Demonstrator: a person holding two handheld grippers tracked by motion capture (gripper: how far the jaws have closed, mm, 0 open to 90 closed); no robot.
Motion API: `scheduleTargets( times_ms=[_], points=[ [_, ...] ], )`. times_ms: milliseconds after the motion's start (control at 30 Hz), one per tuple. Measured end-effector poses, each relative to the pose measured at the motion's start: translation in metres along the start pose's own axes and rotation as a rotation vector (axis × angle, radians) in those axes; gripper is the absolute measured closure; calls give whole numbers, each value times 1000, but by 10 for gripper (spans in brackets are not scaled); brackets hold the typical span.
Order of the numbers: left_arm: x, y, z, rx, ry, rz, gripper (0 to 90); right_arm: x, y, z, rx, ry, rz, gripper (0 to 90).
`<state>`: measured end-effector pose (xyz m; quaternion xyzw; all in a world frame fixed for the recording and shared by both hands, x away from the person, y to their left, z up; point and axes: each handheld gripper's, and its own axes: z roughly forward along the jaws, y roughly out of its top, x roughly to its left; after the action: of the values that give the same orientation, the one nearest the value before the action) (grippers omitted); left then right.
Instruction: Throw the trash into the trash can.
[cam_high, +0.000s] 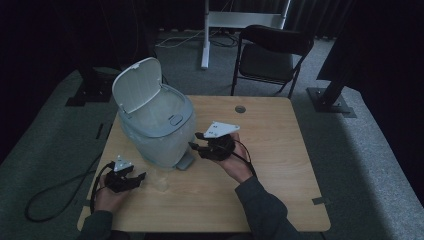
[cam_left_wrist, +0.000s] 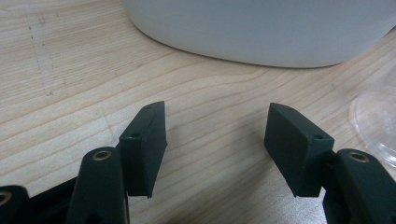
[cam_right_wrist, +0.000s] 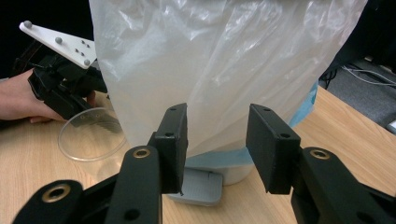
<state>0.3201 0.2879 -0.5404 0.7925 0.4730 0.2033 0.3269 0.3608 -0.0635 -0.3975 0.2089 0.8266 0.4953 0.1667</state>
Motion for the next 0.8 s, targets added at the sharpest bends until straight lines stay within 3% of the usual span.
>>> scheduleTargets(
  times_ms=[800],
  points=[
    [0,0,0,3,-1,0,391,19,-16,23,58,54,-14,578]
  ],
)
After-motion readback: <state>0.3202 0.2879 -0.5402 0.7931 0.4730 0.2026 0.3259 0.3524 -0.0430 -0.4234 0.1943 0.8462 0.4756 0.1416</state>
